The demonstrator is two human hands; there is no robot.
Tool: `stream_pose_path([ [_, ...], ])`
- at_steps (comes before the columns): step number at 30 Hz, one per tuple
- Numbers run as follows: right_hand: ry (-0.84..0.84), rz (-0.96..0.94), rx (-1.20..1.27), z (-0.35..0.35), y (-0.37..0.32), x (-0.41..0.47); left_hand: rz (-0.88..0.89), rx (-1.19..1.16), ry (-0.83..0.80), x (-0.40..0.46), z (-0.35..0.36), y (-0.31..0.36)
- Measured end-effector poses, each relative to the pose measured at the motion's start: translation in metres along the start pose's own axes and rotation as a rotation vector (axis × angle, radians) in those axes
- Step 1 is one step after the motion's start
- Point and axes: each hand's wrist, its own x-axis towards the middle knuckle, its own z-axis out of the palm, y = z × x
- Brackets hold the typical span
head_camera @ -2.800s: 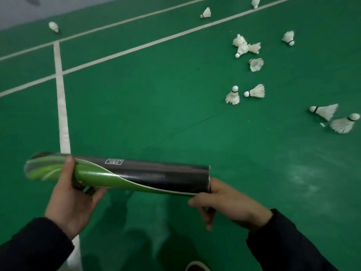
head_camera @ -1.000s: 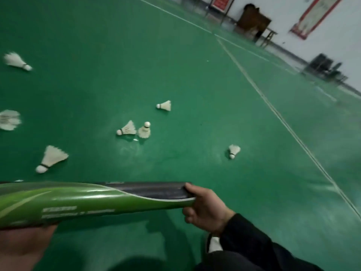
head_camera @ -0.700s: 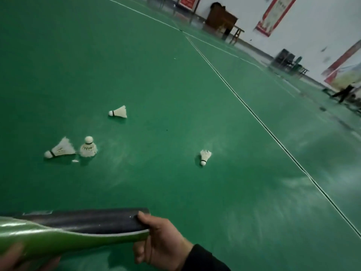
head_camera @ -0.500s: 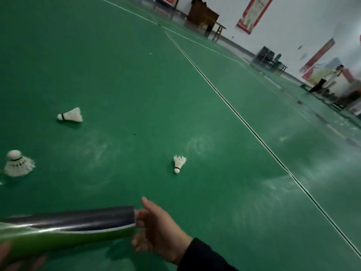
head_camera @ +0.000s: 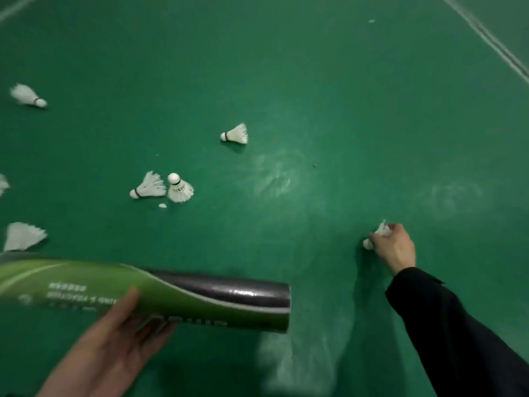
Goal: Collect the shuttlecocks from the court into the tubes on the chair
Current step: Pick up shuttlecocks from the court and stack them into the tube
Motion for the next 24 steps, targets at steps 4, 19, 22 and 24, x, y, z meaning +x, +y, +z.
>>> stream_pose_path([
  [4, -0.230, -0.054, 0.839, 0.010, -0.041, -0.119, 0.015, -0.017, 0.011, -0.010, 0.009, 0.014],
  [19, -0.768, -0.438, 0.602, 0.042, -0.158, -0.343, -0.016, -0.098, -0.131, -0.033, -0.047, 0.086],
  [22, -0.931, -0.420, 0.474, 0.054, -0.191, -0.359, 0.020, -0.146, -0.127, -0.044, -0.079, 0.110],
  [24, -1.176, -0.292, 0.491, 0.066, -0.210, -0.366, 0.033, -0.190, -0.106, -0.054, -0.109, 0.126],
])
